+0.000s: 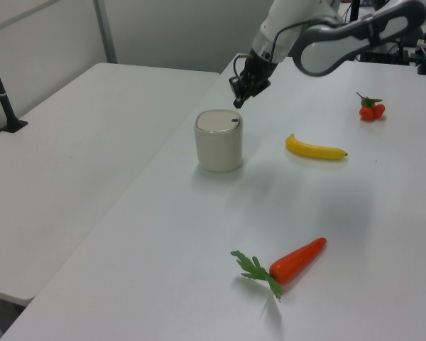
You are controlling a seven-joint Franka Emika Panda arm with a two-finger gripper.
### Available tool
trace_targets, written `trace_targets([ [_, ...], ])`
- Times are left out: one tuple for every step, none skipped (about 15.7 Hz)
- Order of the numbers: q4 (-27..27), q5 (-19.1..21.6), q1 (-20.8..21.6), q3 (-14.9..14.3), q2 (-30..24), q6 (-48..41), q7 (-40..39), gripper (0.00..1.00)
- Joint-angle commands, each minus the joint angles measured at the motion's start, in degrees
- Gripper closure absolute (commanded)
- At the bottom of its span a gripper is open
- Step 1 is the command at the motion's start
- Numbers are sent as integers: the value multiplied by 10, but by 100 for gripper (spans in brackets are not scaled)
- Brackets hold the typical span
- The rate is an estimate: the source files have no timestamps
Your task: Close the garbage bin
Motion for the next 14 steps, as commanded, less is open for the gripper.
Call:
trace_targets([
  [-16, -10, -7, 11, -60, -78, -34, 99],
  [-16, -9, -7, 11, -74, -104, -42, 99],
  [-15, -8, -7, 11, -90, -132, -51, 99],
  [-15, -2, -7, 11, -103, -157, -62, 97],
  [-15, 2, -7, 10, -115, -182, -70, 92],
  [-15, 5, -7, 10, -125, -204, -77, 83],
  [-15, 9, -7, 10, -135, -226, -83, 74],
  [-15, 14, -7, 10, -145, -248, -83, 53],
  [-15, 20, -5, 10, -154, -271, -83, 23],
  [-16, 24, -3, 10, -164, -294, -81, 0],
  [-16, 25, -1, 10, -175, -313, -83, 0],
  [-20, 25, 0, 10, -184, -328, -84, 0],
  [-26, 25, 0, 10, -196, -339, -85, 0],
  [-34, 26, 0, 9, -210, -346, -89, 0],
])
